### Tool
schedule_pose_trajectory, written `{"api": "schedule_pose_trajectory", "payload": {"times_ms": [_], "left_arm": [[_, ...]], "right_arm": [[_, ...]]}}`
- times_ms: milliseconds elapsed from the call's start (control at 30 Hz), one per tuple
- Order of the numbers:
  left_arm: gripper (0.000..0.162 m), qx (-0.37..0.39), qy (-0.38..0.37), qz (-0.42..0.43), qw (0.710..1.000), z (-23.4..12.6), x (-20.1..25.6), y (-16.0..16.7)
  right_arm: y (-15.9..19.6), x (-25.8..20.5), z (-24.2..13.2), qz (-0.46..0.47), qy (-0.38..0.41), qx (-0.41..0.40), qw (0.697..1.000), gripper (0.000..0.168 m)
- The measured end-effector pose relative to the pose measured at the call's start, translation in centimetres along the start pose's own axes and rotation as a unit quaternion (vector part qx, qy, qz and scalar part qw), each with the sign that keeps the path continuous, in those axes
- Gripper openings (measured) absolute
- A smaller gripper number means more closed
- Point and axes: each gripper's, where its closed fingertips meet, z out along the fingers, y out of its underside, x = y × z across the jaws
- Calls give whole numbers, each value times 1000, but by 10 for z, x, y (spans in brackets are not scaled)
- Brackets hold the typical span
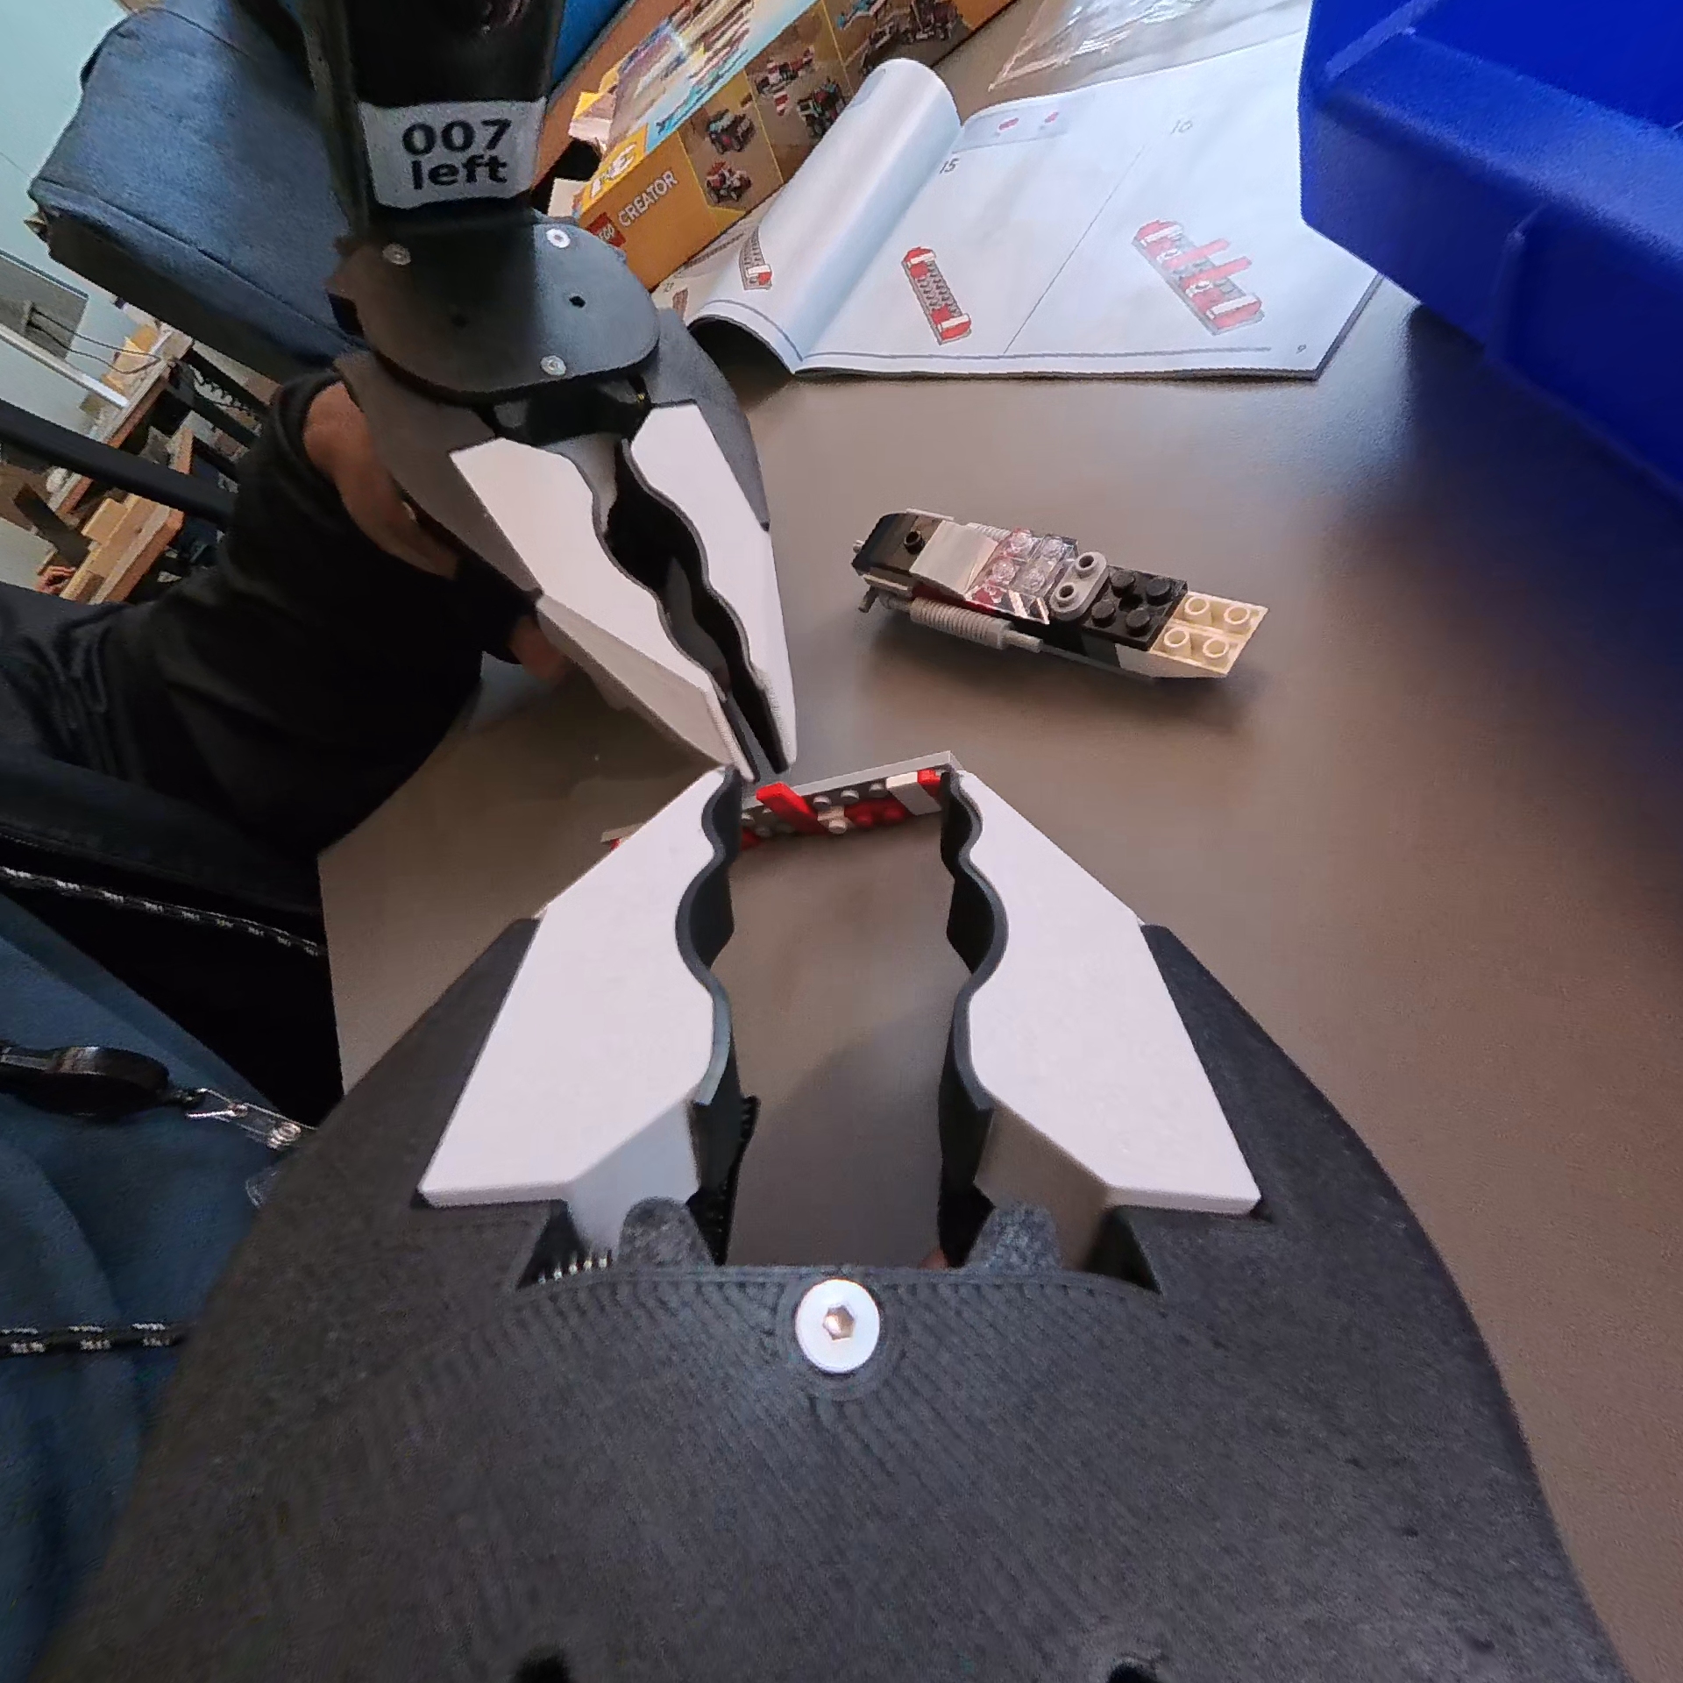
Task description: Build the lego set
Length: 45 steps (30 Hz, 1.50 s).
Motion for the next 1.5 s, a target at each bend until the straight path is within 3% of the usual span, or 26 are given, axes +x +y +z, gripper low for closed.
{"api": "schedule_pose_trajectory", "payload": {"times_ms": [33, 700, 1500], "left_arm": [[8, 2, 0, -1, 1000, 0, 0, -1], [9, 56, 23, -6, 998, -8, 4, -18], [21, 40, 23, 15, 999, -3, 10, -14]], "right_arm": [[0, 0, 0, 0, 0, 0, 1000, 44], [-2, 0, -2, 9, -9, 8, 1000, 43], [-2, 0, -1, 9, -7, 7, 1000, 43]]}}
